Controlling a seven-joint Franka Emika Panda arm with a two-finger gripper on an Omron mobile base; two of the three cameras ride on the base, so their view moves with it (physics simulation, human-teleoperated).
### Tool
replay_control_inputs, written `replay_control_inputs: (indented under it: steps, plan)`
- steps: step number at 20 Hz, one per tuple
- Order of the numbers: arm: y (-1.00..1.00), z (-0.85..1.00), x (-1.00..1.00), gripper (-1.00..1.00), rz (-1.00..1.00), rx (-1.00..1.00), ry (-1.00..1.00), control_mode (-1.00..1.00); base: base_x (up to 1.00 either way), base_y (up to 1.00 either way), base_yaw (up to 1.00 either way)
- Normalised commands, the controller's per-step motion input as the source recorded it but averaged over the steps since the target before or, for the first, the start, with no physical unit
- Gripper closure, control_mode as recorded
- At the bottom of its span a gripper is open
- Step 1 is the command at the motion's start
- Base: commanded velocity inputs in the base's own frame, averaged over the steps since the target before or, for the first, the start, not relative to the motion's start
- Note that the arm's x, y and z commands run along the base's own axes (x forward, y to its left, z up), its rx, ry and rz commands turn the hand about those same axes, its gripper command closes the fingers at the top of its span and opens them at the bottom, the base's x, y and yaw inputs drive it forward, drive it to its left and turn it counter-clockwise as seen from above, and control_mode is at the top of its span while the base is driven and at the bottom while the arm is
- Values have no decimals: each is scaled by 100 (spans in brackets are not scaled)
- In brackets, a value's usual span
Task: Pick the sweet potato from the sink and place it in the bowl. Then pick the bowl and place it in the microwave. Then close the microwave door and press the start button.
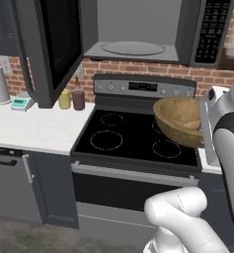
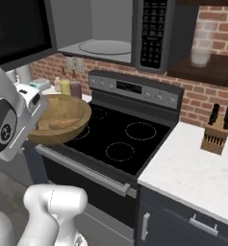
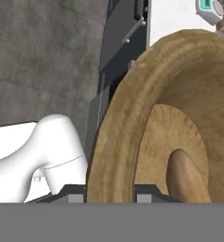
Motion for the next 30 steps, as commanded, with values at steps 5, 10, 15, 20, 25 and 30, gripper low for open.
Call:
replay_control_inputs:
  steps: [5, 10, 15, 20, 25, 30]
  plan:
    - [0, 0, 0, 100, 0, 0, 0, 100, 6, 62, 4]
    - [0, 0, 0, 100, 0, 0, 0, 100, 27, 10, 4]
    - [0, 0, 0, 100, 0, 0, 0, 100, 33, 2, 3]
    - [0, 0, 0, 100, 0, 0, 0, 100, 34, 0, 10]
    - [0, 0, 0, 100, 0, 0, 0, 100, 2, 0, 25]
    - [0, 0, 0, 100, 0, 0, 0, 100, 2, 0, 24]
